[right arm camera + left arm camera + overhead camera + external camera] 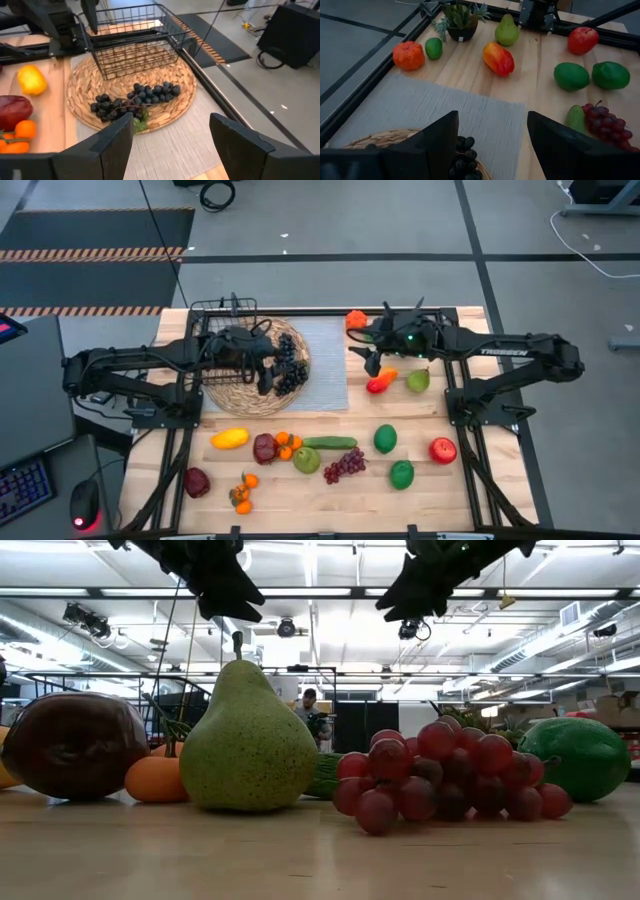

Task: Build produce basket
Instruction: Put the bottom black grapes into the wire basket

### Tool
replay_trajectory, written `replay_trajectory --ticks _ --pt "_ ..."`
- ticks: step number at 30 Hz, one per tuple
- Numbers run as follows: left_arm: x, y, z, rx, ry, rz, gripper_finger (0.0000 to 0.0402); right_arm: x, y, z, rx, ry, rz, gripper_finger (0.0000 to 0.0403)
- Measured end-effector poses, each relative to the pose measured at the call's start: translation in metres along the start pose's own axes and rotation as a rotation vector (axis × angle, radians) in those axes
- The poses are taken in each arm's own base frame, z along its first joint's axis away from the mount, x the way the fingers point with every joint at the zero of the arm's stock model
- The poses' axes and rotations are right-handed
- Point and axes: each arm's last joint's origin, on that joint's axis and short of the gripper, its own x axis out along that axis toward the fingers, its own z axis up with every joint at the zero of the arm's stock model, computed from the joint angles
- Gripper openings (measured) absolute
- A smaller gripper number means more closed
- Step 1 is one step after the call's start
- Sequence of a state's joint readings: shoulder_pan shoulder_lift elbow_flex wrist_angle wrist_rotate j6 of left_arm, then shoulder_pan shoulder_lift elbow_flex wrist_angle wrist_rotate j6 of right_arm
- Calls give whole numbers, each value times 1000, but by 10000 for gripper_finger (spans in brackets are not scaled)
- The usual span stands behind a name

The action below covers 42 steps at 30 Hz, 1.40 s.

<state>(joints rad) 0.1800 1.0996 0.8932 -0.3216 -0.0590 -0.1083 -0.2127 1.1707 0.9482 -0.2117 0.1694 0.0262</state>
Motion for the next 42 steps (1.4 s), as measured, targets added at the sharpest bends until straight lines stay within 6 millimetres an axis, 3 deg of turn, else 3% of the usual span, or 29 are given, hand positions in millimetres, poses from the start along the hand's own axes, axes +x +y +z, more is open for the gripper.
replay_trajectory --ticks 10,15,20,24,32,36,42 --pt "0 -2 -2 -28 14 -7 240 5 1 -1 -11 6 5 266" --pt "19 -9 -12 -30 111 0 233 16 3 -6 -16 39 5 266" --pt "33 -14 -20 1 174 1 231 41 10 -15 -27 71 36 266" --pt "31 -14 -18 14 158 13 231 65 22 -27 -48 110 89 266" --pt "32 -12 -25 38 219 51 231 90 36 -34 -44 53 122 266" --pt "17 -10 -15 49 132 93 231 108 50 -46 -57 56 161 266" --pt "10 -10 -16 6 139 96 231 116 53 -52 -51 61 157 266"
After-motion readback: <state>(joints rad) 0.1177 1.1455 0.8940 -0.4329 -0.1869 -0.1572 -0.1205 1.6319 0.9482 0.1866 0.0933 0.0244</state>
